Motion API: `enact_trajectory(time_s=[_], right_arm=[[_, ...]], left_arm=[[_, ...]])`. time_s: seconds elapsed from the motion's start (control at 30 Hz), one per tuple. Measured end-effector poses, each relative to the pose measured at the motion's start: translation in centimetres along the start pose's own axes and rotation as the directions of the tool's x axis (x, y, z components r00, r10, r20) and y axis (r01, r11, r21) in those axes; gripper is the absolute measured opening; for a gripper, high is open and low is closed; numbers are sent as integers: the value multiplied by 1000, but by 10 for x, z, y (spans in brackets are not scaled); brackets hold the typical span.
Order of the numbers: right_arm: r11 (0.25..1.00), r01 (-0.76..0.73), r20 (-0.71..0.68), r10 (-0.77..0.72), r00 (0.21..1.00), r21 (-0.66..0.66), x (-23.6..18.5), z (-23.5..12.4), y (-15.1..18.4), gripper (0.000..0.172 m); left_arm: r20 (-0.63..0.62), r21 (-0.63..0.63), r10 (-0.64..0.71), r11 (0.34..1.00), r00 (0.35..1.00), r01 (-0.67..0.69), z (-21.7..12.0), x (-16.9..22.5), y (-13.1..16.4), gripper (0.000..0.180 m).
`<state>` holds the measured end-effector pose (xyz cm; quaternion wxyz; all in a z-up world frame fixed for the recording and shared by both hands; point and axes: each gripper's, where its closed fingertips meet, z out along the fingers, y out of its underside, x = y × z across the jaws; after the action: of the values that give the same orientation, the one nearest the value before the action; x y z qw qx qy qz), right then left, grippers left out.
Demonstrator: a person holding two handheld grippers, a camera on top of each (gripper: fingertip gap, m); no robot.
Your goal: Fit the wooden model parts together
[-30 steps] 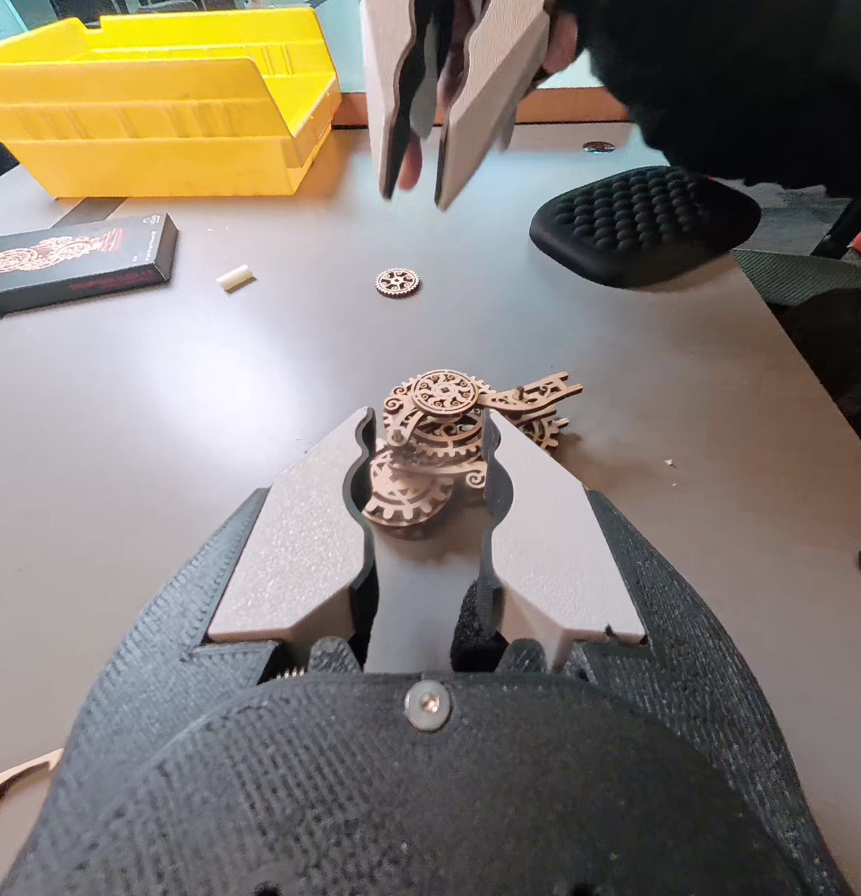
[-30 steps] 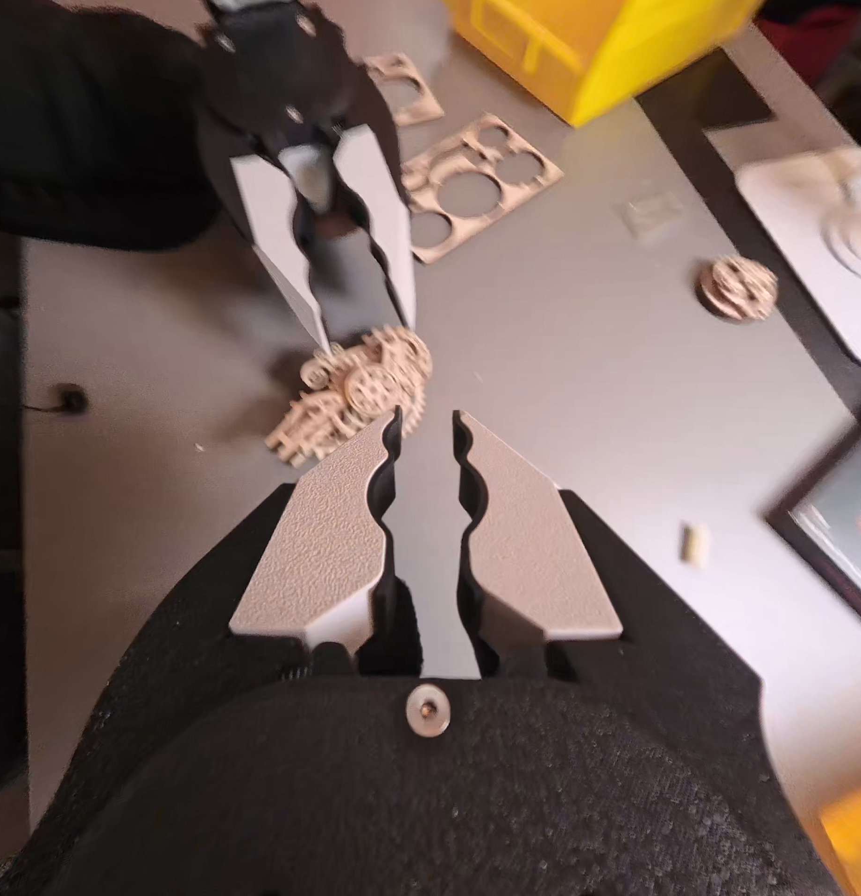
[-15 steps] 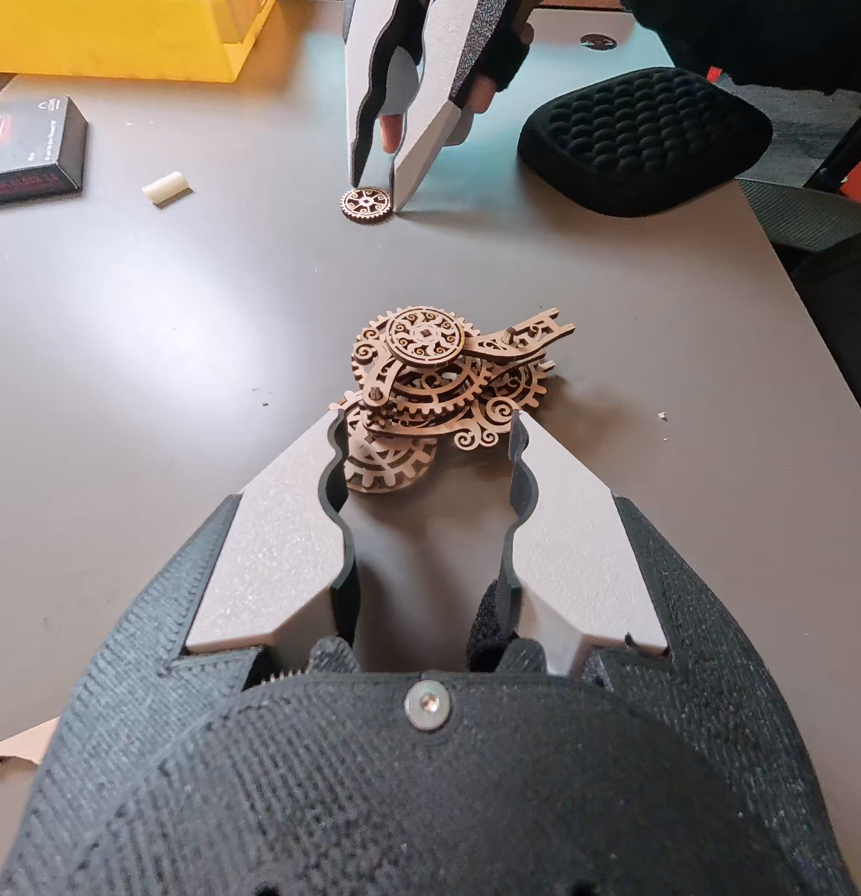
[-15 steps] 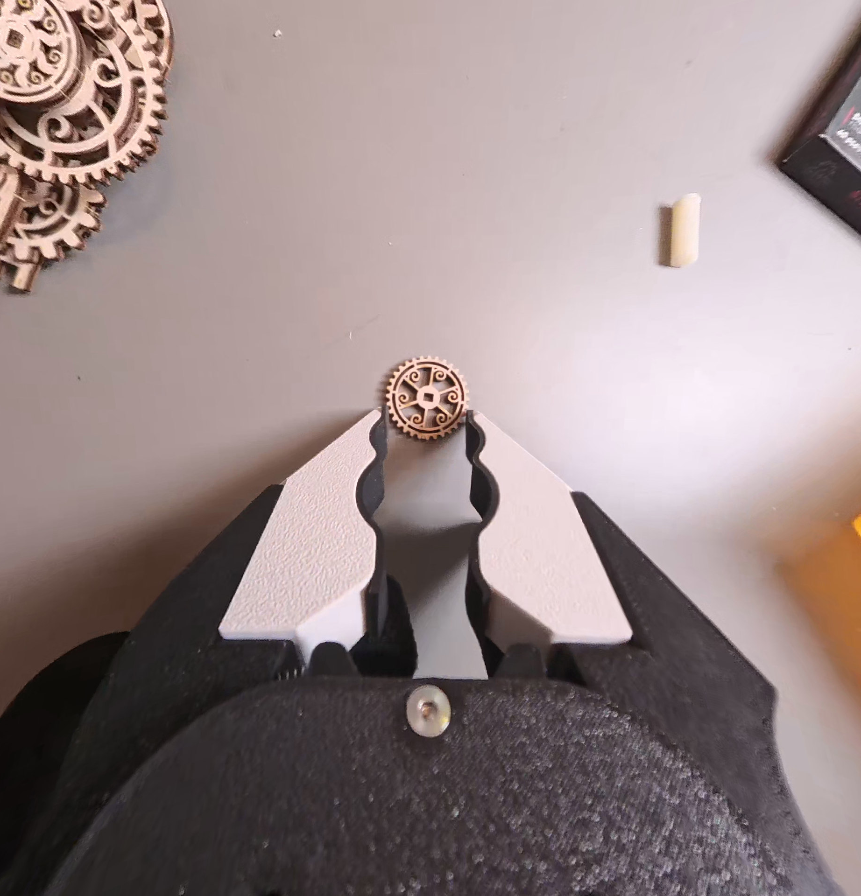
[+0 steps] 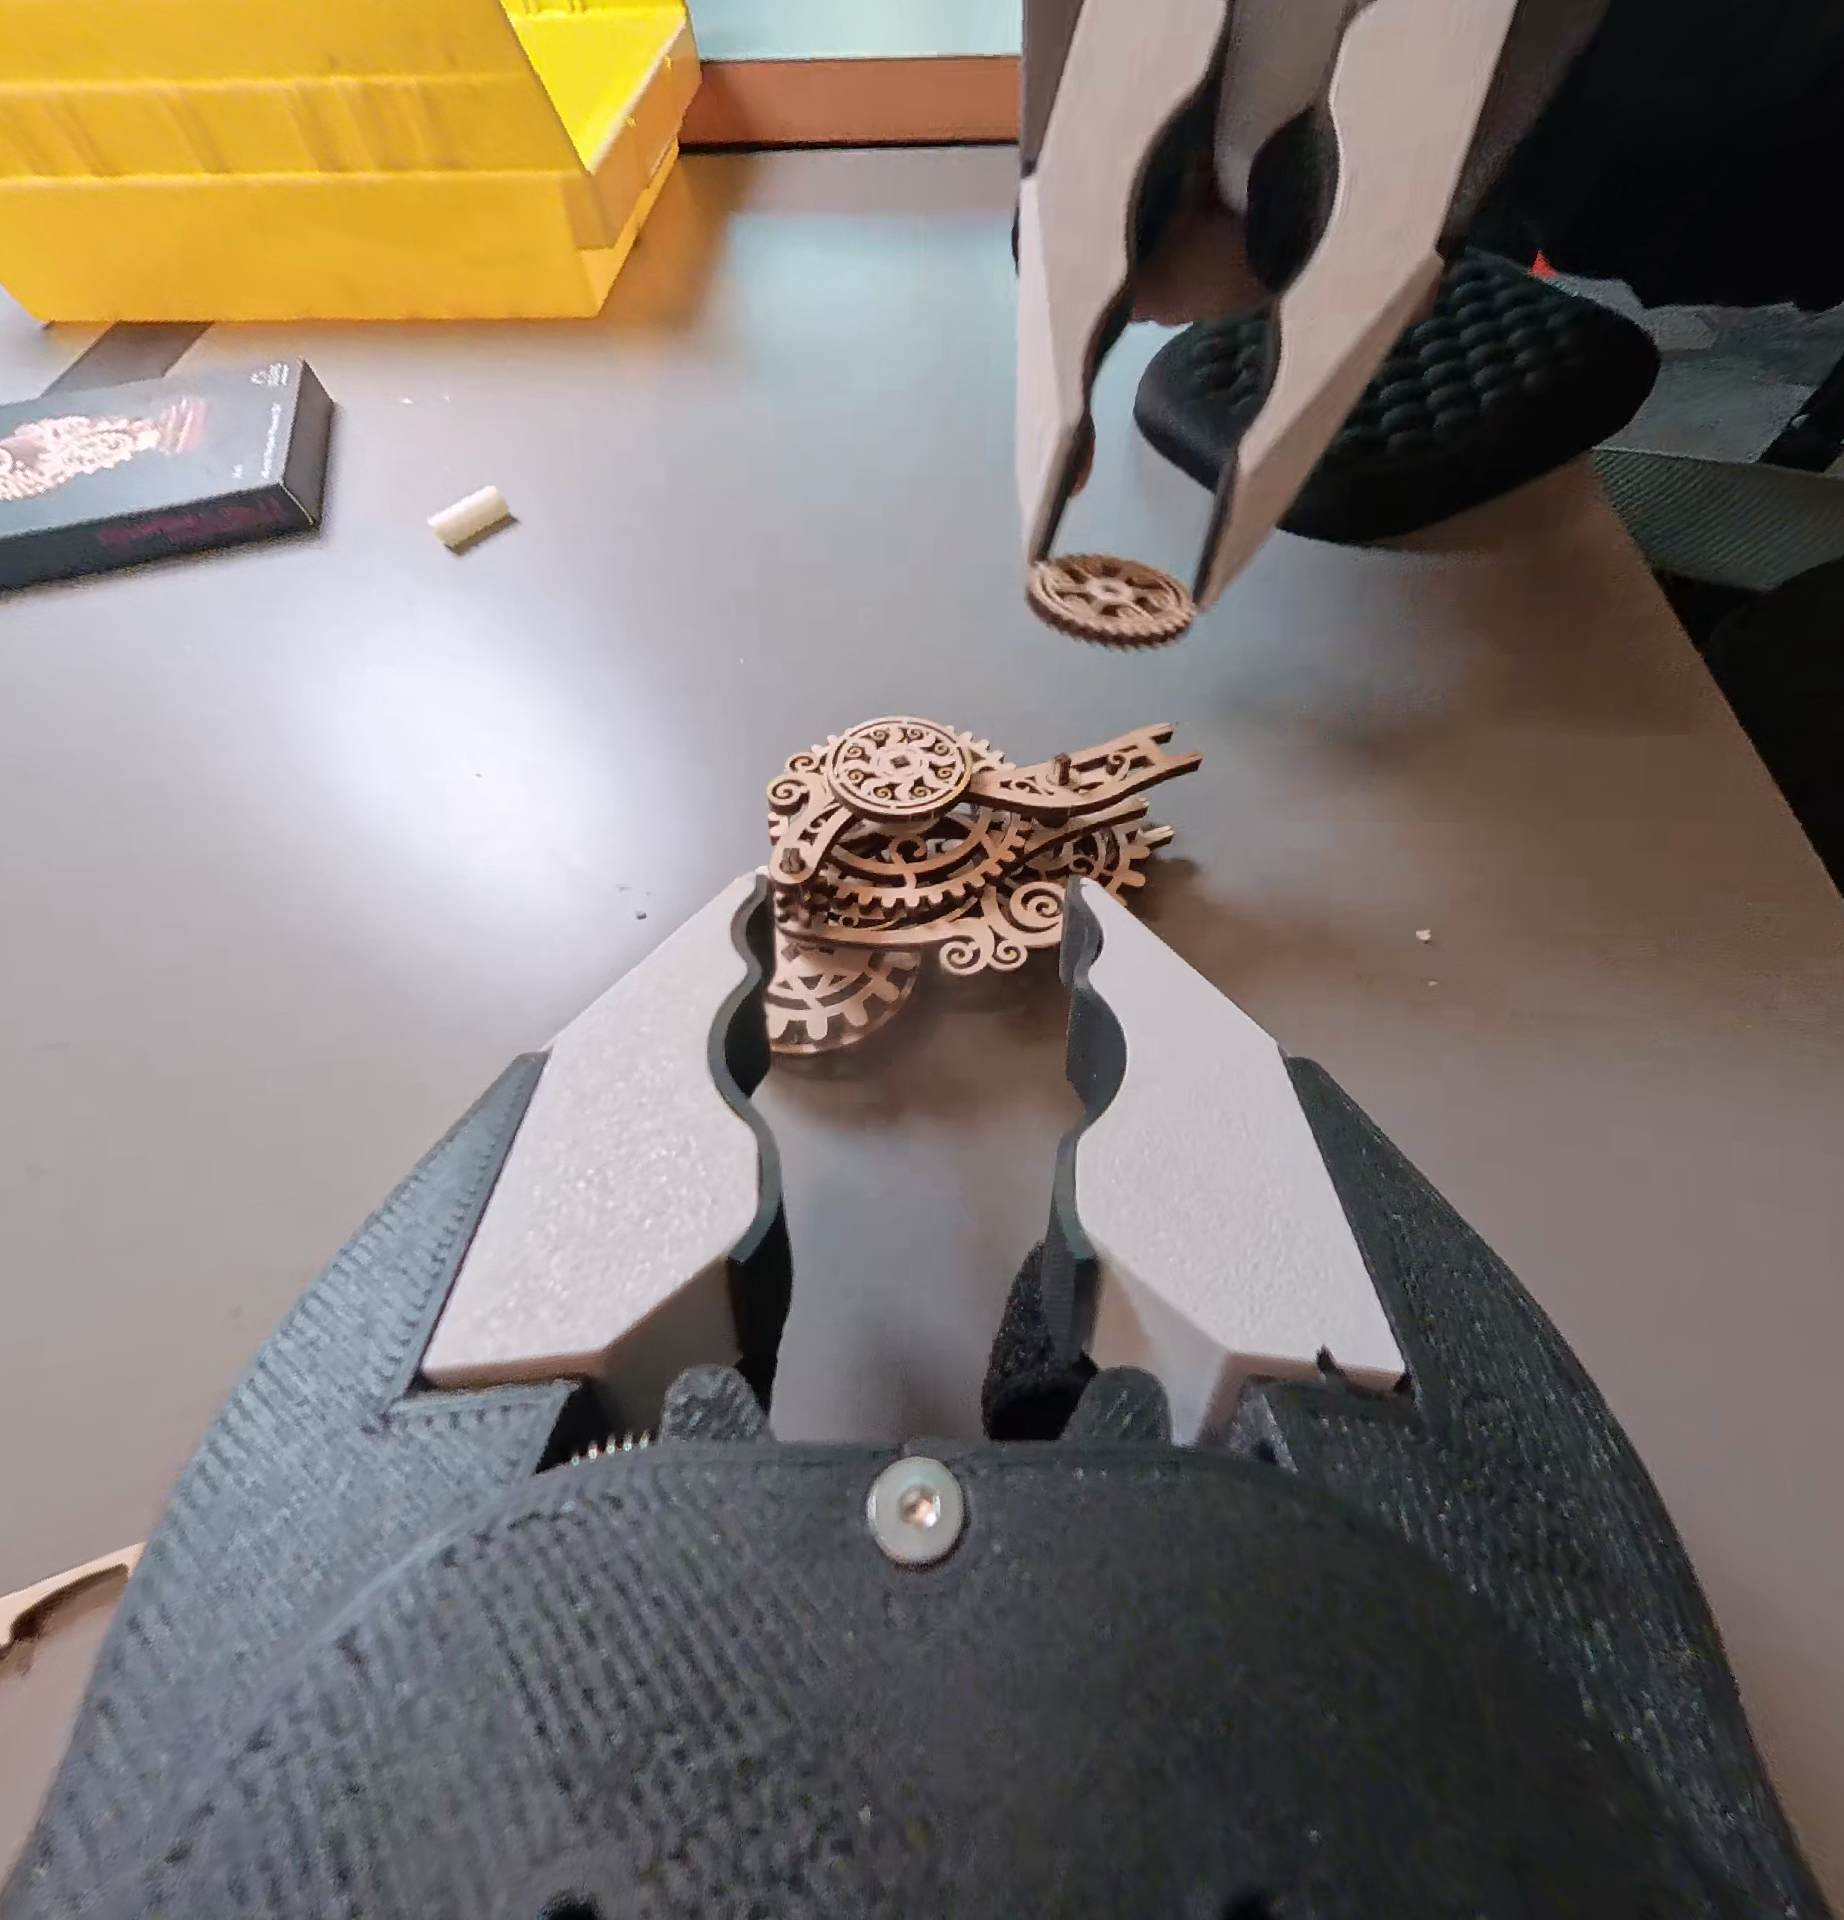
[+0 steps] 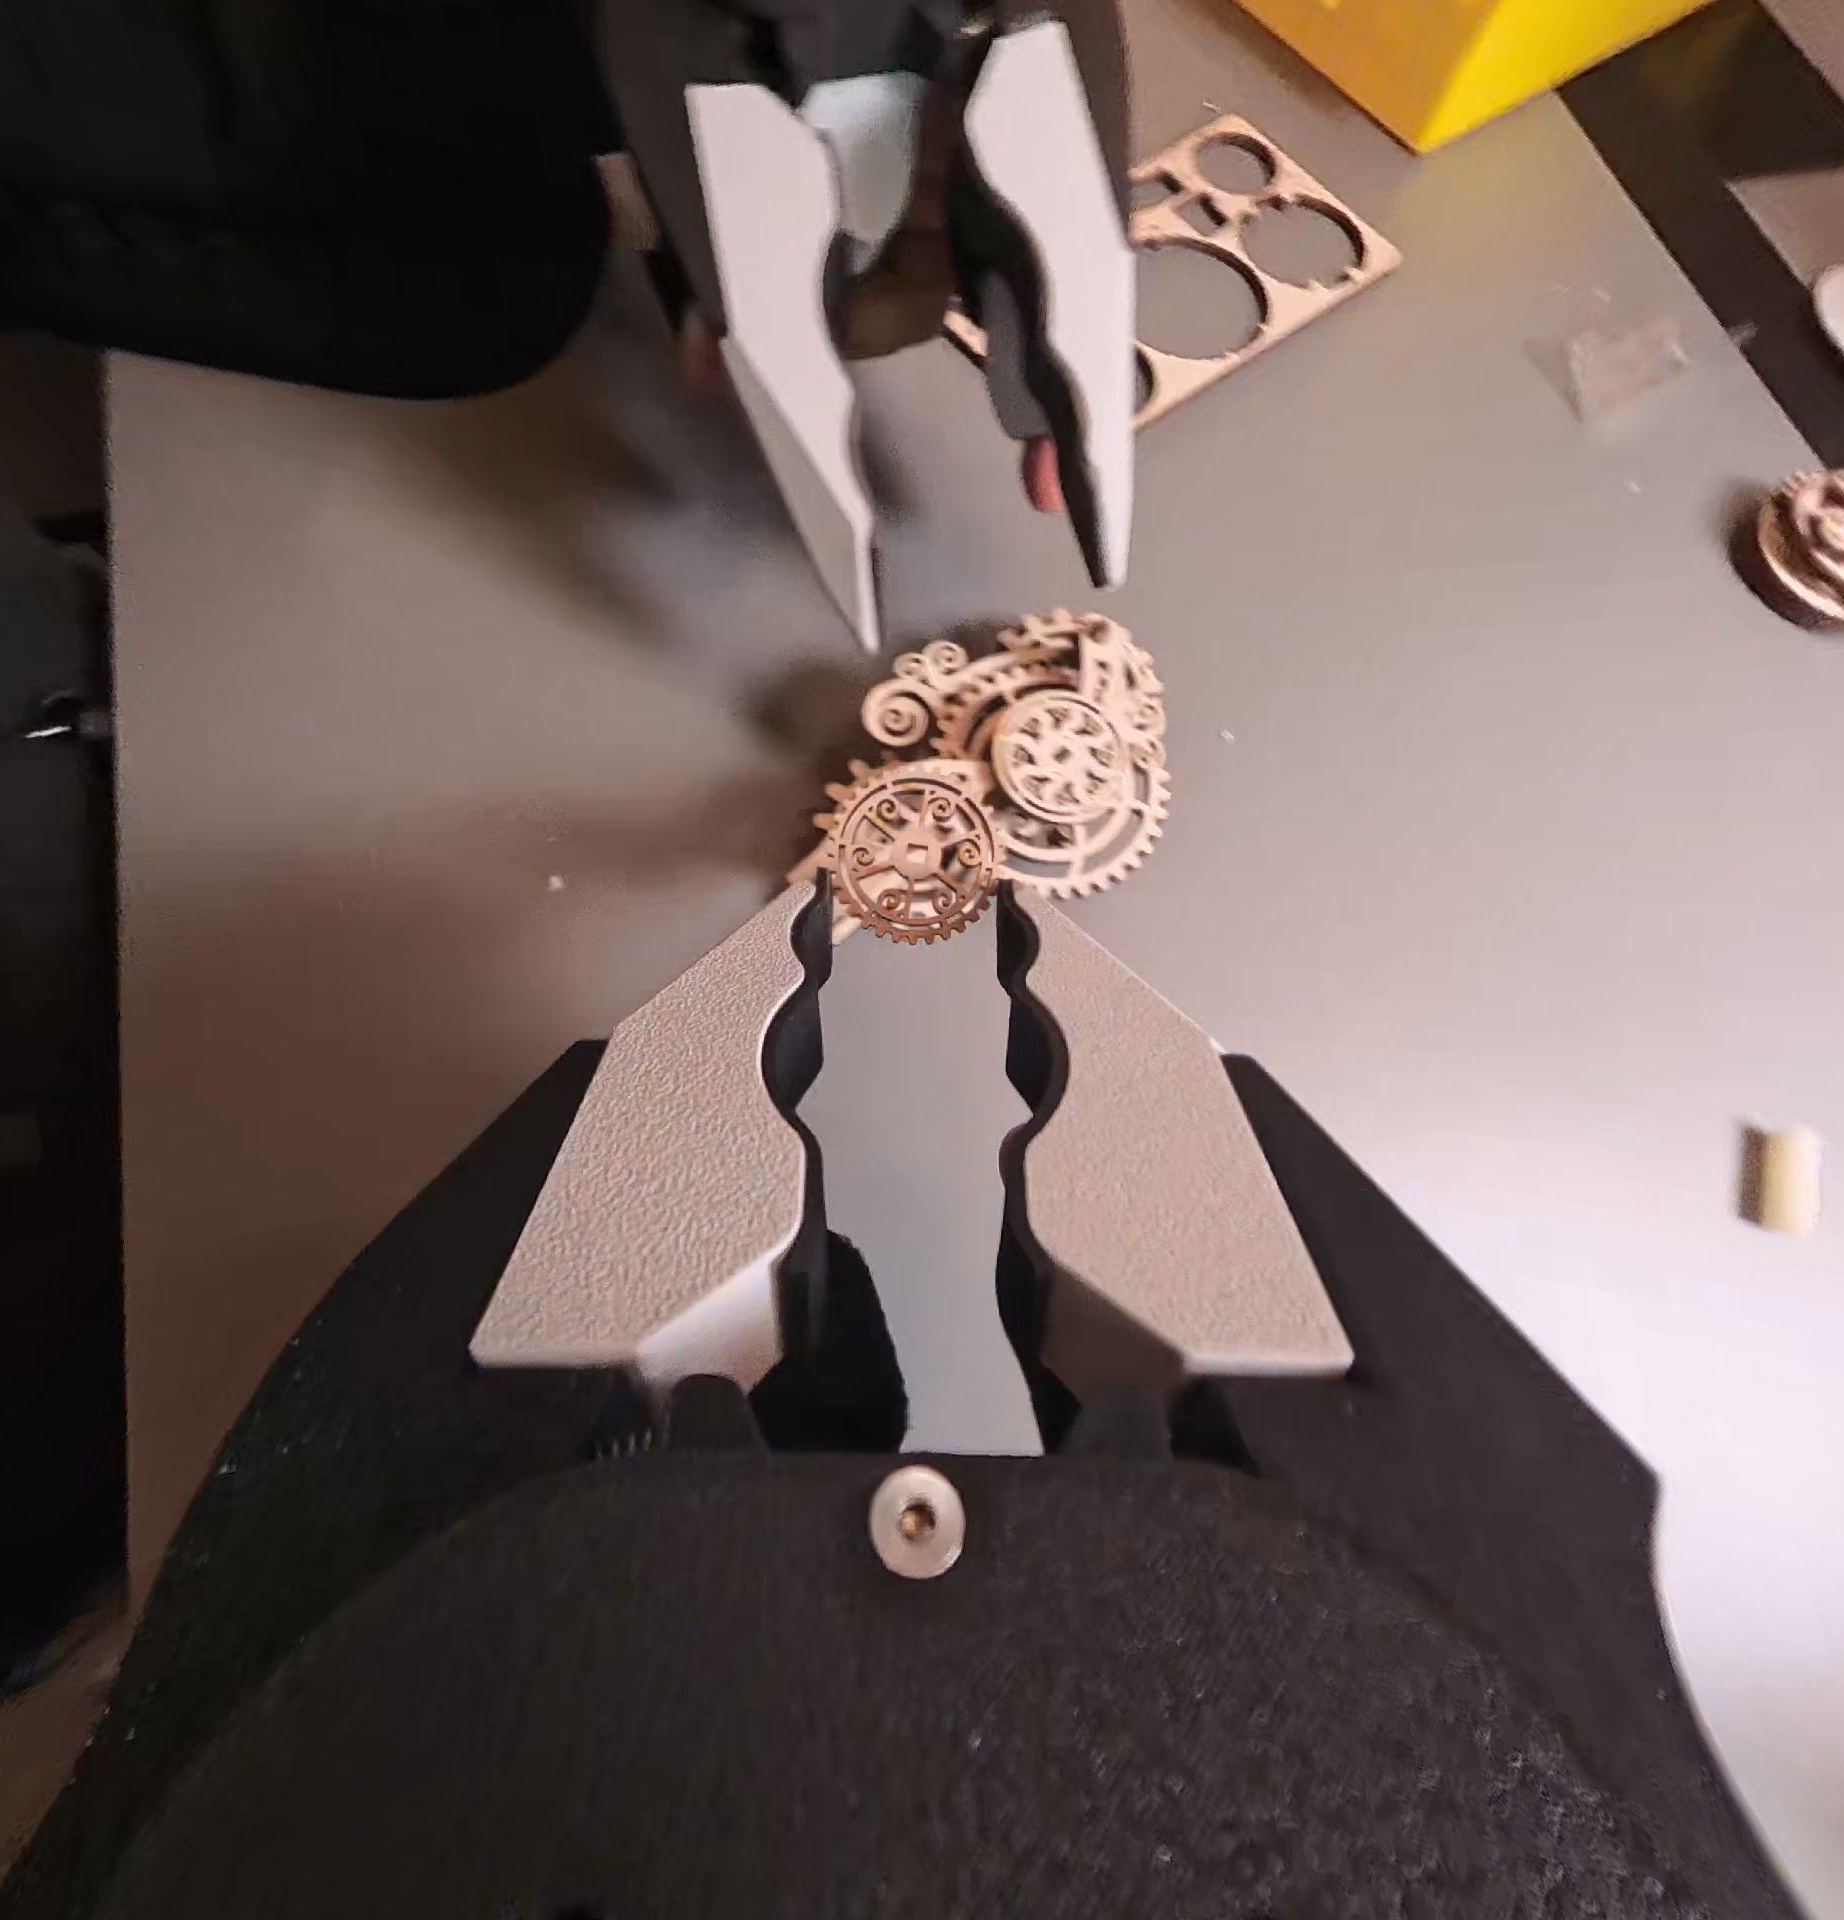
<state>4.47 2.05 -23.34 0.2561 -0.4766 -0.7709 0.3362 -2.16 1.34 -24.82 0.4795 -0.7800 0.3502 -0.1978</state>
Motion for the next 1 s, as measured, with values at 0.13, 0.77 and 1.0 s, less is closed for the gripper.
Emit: enact_trajectory(time_s=[0.13,0.77,1.0], right_arm=[[998,68,66,-68,996,2,-12,10,-5,30],[978,209,228,-201,953,-10,1,29,1,30],[951,309,287,-291,913,-18,1,31,-1,30]], left_arm=[[-10,39,19,999,1000,-19,3,9,-9,43],[-29,79,59,995,998,-57,16,24,-16,32],[-35,66,63,996,997,-61,18,25,-12,31]])
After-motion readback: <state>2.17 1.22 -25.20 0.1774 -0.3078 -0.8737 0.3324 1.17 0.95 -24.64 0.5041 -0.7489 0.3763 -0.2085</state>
